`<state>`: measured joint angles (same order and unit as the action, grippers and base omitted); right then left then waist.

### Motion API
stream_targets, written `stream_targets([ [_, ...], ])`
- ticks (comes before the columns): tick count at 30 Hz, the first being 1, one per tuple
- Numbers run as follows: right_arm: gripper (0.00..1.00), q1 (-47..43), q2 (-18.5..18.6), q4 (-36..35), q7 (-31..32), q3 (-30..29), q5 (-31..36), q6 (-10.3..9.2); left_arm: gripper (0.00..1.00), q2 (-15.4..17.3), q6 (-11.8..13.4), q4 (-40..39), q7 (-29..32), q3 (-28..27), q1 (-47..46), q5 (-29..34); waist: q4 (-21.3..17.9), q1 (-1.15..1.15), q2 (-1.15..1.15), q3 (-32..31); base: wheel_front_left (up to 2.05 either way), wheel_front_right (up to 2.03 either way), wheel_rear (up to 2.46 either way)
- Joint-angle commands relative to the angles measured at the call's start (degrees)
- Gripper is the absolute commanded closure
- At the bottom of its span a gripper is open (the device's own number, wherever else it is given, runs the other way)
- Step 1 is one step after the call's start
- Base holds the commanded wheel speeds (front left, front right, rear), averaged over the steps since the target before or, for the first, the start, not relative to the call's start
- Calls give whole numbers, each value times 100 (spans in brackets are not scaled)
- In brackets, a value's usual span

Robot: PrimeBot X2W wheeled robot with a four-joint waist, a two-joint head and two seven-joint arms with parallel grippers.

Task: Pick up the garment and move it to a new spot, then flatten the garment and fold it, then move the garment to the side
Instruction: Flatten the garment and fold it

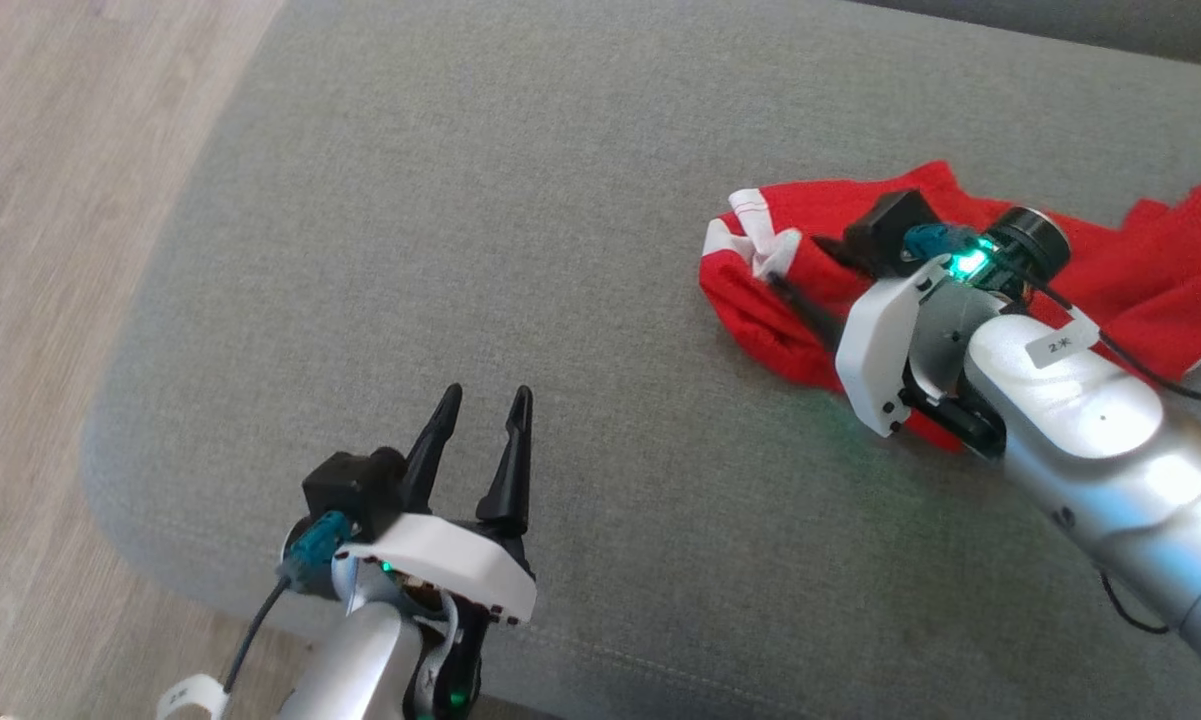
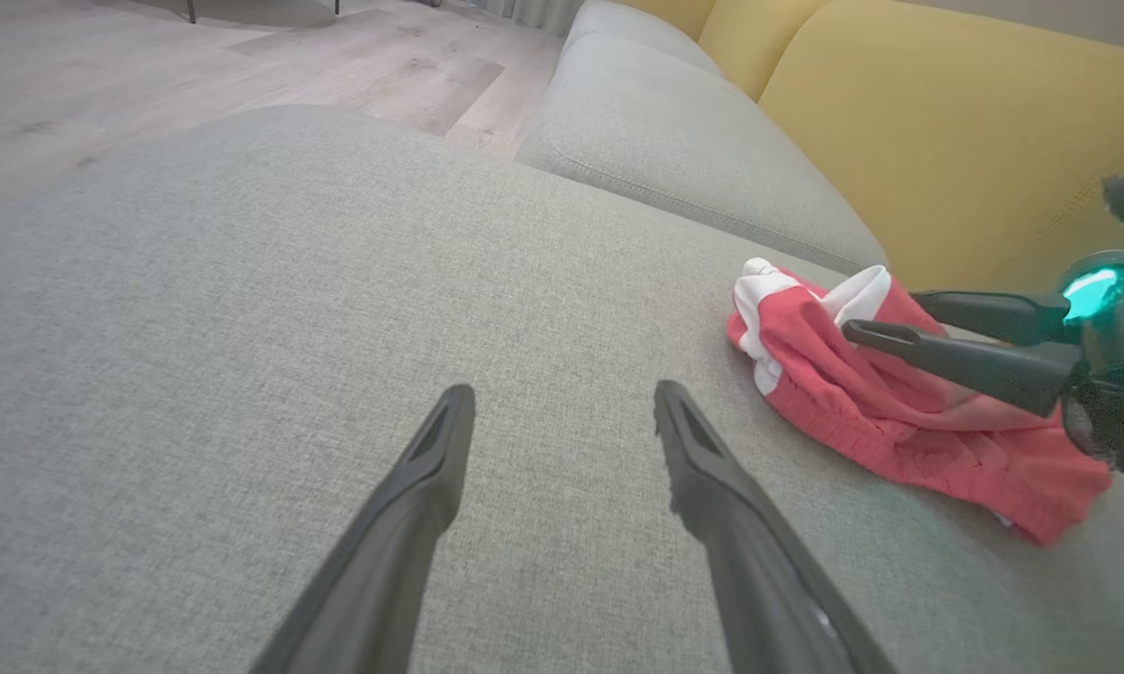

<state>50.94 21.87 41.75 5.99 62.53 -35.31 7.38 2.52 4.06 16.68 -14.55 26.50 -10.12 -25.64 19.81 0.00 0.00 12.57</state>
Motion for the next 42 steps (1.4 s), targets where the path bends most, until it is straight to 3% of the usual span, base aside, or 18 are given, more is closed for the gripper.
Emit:
stream_targets([
  [1,100,199,11,-81,-10,6,-70,11,0,36,15,-202,-45,-157,-257,-39,35,0,0,35,0,0,0],
  [12,100,1471,-112,813,-475,-521,-476,11,0,36,9,-252,-45,41,-373,-164,270,0,0,212,0,0,0],
  [23,100,3122,-279,2929,-1271,-1448,14,11,0,36,35,-339,-45,379,-476,-382,672,0,0,471,0,0,0],
  [29,100,3353,-122,3209,-1347,-1824,400,11,0,36,75,-373,-45,503,-465,-459,729,0,0,540,0,0,0],
  [30,78,3334,-53,3213,-1312,-1939,471,11,0,36,84,-383,-45,521,-471,-467,712,0,0,565,0,0,0],
  [31,0,3291,2,3215,-1225,-2088,511,11,0,36,93,-393,-45,533,-480,-475,687,0,0,586,0,0,0],
  [36,0,3188,-48,3218,-858,-2339,1062,11,0,36,131,-423,-45,472,-570,-462,414,0,0,672,0,0,0],
  [42,0,3160,-156,3219,-930,-2631,1299,11,0,36,87,-418,-45,272,-685,-326,-137,0,0,591,0,0,0],
])
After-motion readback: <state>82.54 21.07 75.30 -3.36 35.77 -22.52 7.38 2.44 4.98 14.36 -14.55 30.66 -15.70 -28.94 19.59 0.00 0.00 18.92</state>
